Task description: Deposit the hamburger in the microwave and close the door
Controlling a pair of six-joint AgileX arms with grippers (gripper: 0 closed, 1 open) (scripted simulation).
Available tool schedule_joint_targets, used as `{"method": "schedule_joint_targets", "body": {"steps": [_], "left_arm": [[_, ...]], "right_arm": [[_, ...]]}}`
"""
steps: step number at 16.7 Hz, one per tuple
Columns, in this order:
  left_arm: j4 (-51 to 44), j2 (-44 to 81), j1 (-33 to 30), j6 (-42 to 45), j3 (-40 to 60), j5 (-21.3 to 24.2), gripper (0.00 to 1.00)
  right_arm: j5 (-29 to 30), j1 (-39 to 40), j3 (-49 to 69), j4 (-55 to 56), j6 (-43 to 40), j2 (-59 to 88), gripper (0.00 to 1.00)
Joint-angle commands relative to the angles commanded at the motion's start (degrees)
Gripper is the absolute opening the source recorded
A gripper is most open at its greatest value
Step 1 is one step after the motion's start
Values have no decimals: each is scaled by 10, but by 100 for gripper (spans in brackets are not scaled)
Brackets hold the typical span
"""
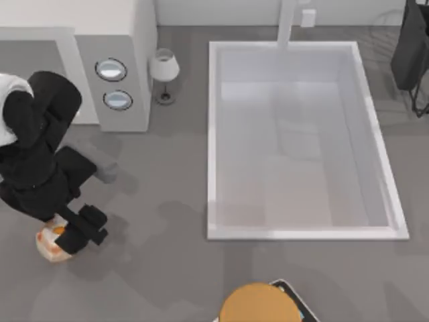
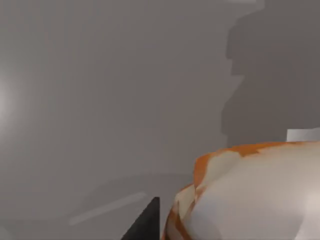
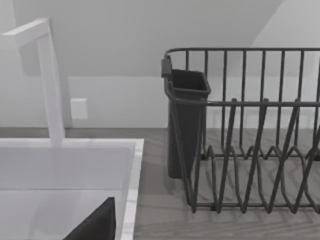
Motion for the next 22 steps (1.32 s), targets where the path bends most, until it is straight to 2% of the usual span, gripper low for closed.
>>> {"method": "schedule_joint_targets", "body": {"steps": [5, 12, 17, 22], "left_arm": [[-130, -51, -2, -1, 75, 0, 0], [-134, -57, 1, -2, 83, 0, 0], [-14, -33, 48, -28, 87, 10, 0], [237, 51, 122, -72, 60, 25, 0]], "right_arm": [[0, 0, 0, 0, 0, 0, 100], [0, 0, 0, 0, 0, 0, 100], [0, 0, 0, 0, 0, 0, 100], [0, 0, 0, 0, 0, 0, 100]]}}
